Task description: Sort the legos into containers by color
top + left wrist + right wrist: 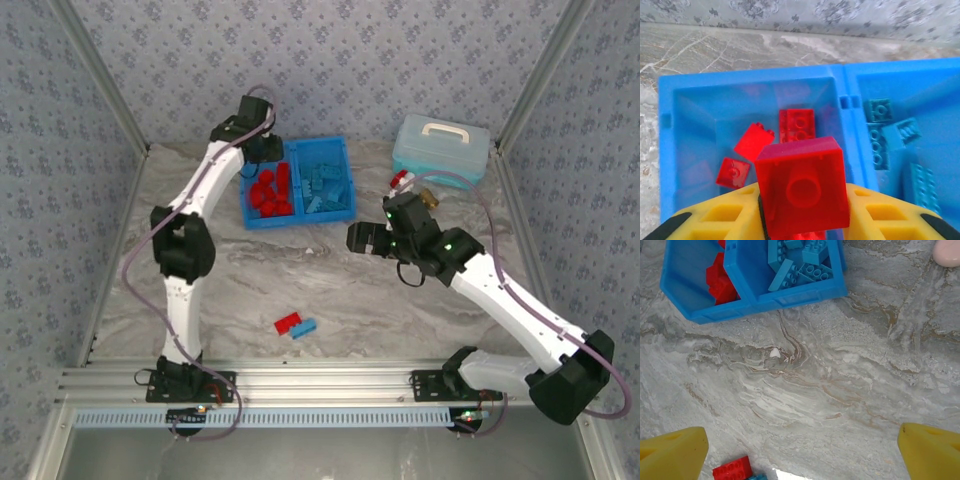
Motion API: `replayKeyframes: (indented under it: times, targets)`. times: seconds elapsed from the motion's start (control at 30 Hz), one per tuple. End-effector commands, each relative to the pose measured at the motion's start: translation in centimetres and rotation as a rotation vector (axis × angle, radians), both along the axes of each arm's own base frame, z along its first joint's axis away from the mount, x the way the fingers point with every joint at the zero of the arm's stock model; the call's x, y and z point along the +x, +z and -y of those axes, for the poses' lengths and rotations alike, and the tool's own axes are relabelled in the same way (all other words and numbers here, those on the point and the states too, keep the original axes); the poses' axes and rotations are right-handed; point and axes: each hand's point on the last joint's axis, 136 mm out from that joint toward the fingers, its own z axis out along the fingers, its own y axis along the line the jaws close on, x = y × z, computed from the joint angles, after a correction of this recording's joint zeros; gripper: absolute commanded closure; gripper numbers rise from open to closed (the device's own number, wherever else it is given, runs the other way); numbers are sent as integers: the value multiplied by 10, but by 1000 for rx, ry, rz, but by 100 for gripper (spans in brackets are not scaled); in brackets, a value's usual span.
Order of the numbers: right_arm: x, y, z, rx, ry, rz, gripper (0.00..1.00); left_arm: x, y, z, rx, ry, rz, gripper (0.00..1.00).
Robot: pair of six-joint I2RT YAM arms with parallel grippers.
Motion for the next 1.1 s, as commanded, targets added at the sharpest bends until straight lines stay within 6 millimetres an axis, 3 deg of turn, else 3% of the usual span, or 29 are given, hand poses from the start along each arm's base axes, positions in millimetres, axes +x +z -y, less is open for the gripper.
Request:
replayKeyframes:
  times: [0.0,0.13,0.27,0.4,0.5,0.63,0.73,0.9,1.03,1.07]
  targets:
    - [-9,-2,12,-14,-42,-9,0,-1,-19,-11,89,8,-83,61]
    - [-11,0,16,-19,-49,-2,0,3,-41,-5,65,14,-123,55]
    - [-11,1,16,-14,-49,1,0,-3,-34,0,30,4,-130,43]
    - [-9,1,12,-6,-39,4,0,-14,6,2,-2,-19,-74,41]
    - [-6,1,9,-4,-34,5,0,-38,44,5,-34,-62,-28,40]
    - [-2,-1,4,-3,-23,4,0,-96,85,14,-63,-183,54,40]
    - [2,-2,0,-2,-11,7,0,-159,81,16,-4,-319,70,40]
    - [7,-7,-1,-3,-14,-5,0,-270,49,22,108,-604,88,37]
    - [11,-12,-4,-16,16,-8,0,-357,5,26,220,-985,77,31]
    - [11,-14,-5,-14,18,-14,0,-368,-6,22,276,-1036,66,31]
